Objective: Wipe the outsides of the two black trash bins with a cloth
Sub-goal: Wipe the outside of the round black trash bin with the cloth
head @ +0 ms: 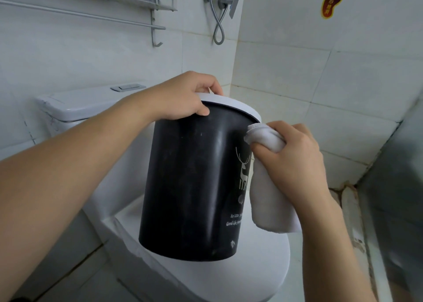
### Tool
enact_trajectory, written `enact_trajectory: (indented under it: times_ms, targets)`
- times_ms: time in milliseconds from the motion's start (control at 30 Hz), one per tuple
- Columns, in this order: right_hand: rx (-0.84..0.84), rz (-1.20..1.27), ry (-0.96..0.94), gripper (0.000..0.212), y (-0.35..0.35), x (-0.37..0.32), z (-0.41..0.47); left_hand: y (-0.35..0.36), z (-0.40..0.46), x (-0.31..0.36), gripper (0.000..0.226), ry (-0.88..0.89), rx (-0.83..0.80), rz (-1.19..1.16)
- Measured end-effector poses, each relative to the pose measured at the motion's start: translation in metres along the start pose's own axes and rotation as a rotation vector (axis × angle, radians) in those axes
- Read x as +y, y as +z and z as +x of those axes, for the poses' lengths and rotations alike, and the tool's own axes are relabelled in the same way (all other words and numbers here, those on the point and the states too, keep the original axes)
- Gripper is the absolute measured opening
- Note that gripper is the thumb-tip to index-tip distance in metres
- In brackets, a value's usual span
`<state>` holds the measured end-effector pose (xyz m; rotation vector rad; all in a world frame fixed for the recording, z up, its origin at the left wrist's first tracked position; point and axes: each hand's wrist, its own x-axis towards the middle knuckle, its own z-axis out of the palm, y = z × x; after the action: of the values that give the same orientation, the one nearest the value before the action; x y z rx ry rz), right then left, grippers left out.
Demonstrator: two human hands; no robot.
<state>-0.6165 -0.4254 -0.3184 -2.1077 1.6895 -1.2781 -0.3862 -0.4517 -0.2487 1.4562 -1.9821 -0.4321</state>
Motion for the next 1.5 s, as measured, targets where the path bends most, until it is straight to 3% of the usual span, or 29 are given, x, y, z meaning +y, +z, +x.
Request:
enact_trajectory:
  times_ms: [267, 467, 633, 967, 1233, 1500]
  targets:
    - [-0.057, -0.073, -0.002, 0.024, 0.003, -0.001, -0.002, -0.005, -0.007, -0.012, 0.035, -0.076, 0.024, -0.175]
    - [-0.063, -0.139, -0.050, 0.023, 0.013, -0.009, -0.009, -0.004, 0.002, 0.011, 0.024, -0.028, -0.012, 0.104]
    - [-0.077, -0.132, -0.099, 0.024, 0.016, -0.014, -0.014, 0.012, 0.009, 0.023, 0.032, 0.004, -0.023, 0.335]
    - [-0.025, -0.203, -0.207, 0.029, 0.020, -0.023, -0.024, 0.014, 0.004, 0.022, 0.032, -0.017, 0.040, 0.350]
    - [0.031, -0.163, -0.022, 0.028, 0.010, -0.001, -0.004, 0.016, -0.002, 0.024, 0.036, 0.030, 0.059, 0.351]
    - [-0.027, -0.209, -0.235, 0.029, 0.013, -0.026, -0.023, 0.016, -0.002, 0.025, 0.035, 0.037, 0.073, 0.372]
